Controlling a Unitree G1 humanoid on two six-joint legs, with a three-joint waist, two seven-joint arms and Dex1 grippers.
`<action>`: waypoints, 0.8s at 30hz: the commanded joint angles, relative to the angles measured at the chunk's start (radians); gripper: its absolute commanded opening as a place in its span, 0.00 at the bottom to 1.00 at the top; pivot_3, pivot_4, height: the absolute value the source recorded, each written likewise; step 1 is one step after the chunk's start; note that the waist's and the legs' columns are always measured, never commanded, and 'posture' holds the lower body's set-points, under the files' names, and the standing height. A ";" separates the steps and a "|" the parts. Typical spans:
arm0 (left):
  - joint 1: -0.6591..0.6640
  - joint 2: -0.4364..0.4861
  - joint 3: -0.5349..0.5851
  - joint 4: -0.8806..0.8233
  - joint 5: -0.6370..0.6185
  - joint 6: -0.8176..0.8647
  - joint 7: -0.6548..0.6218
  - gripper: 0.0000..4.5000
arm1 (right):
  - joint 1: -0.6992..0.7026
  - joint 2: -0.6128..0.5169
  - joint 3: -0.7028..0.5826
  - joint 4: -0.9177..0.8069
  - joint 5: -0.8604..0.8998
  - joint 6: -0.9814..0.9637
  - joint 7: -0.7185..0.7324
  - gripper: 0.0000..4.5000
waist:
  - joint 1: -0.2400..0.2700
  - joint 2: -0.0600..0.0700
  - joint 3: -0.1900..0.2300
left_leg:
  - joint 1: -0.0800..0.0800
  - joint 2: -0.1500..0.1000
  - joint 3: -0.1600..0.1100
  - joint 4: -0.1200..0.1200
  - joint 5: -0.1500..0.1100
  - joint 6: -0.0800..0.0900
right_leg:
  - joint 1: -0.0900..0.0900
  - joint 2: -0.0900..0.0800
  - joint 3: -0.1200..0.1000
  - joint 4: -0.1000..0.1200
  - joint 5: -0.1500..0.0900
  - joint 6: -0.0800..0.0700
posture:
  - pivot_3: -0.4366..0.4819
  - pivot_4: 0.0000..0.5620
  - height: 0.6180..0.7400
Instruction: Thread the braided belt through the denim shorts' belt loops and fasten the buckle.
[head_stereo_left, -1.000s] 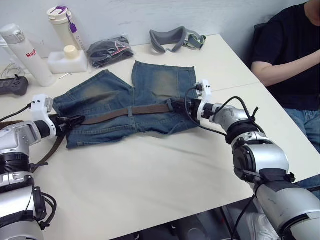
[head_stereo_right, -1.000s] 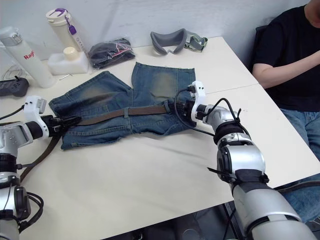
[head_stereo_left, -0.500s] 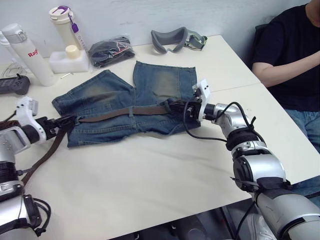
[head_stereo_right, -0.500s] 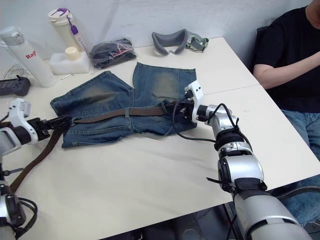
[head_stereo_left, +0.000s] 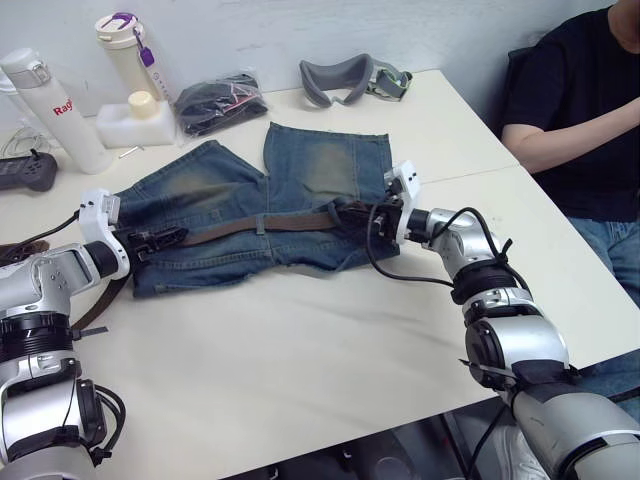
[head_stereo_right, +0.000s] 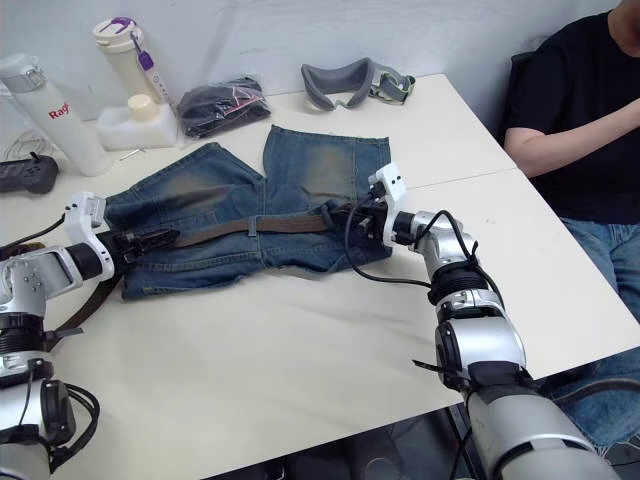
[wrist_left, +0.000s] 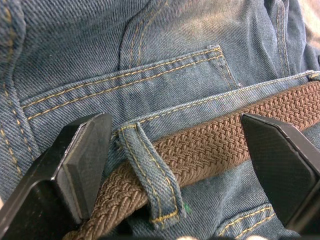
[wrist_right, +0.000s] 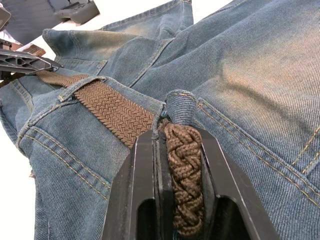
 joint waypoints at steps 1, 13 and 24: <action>0.001 0.022 0.061 0.023 -0.014 0.007 0.033 1.00 | 0.005 -0.012 -0.010 -0.048 0.022 0.016 0.004 0.06 | 0.000 0.000 0.000 | 0.000 0.000 0.000 0.000 0.000 0.000 | 0.000 0.000 0.000 0.000 0.000 0.000 | 0.48 0.27 0.91; 0.078 0.125 0.134 -0.099 -0.051 -0.061 -0.047 1.00 | 0.036 -0.014 0.004 -0.131 0.039 0.081 0.031 0.06 | 0.002 0.000 0.000 | 0.000 0.000 0.000 0.000 0.000 0.000 | 0.000 0.000 0.000 0.000 0.000 0.000 | 0.48 0.27 0.91; 0.239 0.169 -0.002 -0.185 0.080 -0.198 -0.049 0.25 | 0.039 -0.005 0.015 -0.146 0.041 0.093 0.031 0.06 | 0.008 -0.001 0.000 | 0.000 0.000 0.000 0.000 0.000 0.000 | 0.000 -0.001 0.000 -0.001 0.000 0.000 | 0.48 0.27 0.91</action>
